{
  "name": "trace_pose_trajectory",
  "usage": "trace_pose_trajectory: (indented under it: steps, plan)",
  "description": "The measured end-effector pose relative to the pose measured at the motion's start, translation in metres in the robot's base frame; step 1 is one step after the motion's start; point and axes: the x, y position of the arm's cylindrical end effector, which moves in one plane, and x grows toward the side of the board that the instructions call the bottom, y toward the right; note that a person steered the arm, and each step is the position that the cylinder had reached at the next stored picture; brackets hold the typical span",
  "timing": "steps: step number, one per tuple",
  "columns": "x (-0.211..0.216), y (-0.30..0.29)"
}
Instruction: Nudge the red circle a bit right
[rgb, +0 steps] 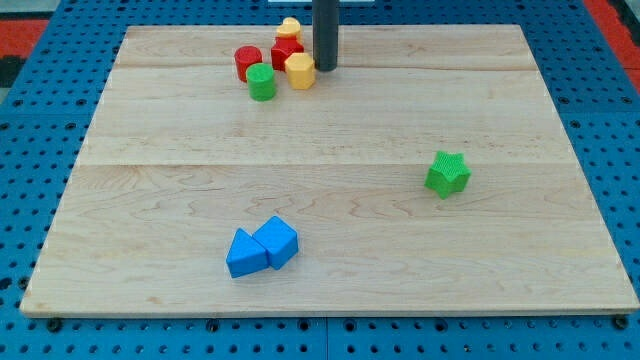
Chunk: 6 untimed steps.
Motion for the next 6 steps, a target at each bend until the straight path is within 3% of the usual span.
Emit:
trace_pose_trajectory:
  steps: [1, 2, 3, 4, 5, 6]
  plan:
    - [0.057, 0.017]
    - [0.069, -0.086]
    - [0.026, -0.089]
    - [0.045, -0.091]
    - [0.009, -0.153]
    - [-0.027, -0.154]
